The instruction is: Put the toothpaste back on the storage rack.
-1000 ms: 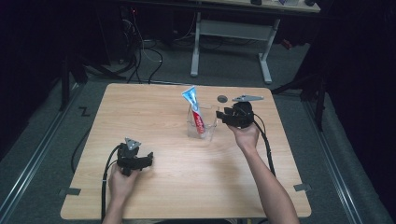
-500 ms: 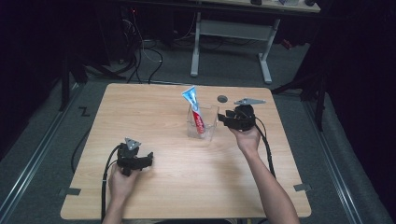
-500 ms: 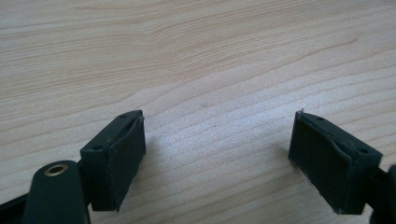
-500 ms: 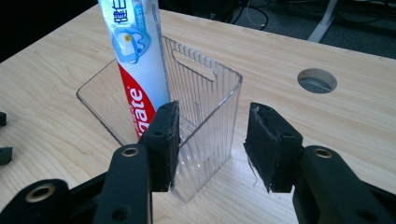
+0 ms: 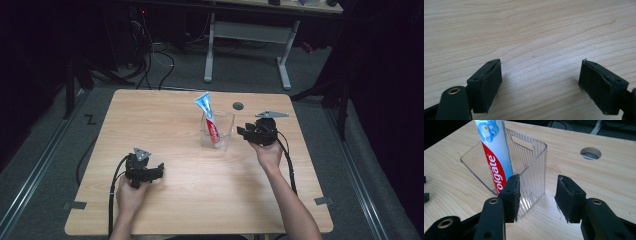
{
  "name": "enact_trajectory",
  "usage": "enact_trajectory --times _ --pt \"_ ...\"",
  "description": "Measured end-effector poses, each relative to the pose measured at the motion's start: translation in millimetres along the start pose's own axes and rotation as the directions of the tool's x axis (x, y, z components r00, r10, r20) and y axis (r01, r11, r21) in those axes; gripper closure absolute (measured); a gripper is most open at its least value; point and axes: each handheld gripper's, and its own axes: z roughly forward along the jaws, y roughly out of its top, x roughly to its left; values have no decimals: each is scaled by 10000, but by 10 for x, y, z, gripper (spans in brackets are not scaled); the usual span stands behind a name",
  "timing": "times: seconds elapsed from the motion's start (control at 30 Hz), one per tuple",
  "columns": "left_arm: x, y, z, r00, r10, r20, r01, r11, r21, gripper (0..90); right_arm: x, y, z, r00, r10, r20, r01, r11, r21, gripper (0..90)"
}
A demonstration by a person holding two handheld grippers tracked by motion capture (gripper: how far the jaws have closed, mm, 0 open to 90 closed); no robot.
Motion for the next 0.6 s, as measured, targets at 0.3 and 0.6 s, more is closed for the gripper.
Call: enact_trajectory --times 0.3,0.6 --pt "0 0 0 10000 2 -1 -2 10000 1 190 -34 -107 -31 9998 193 -13 -193 9998 64 542" --pt "0 0 0 10000 -2 -2 2 10000 1 190 -45 -193 -20 9998 213 -5 -213 9996 160 540"
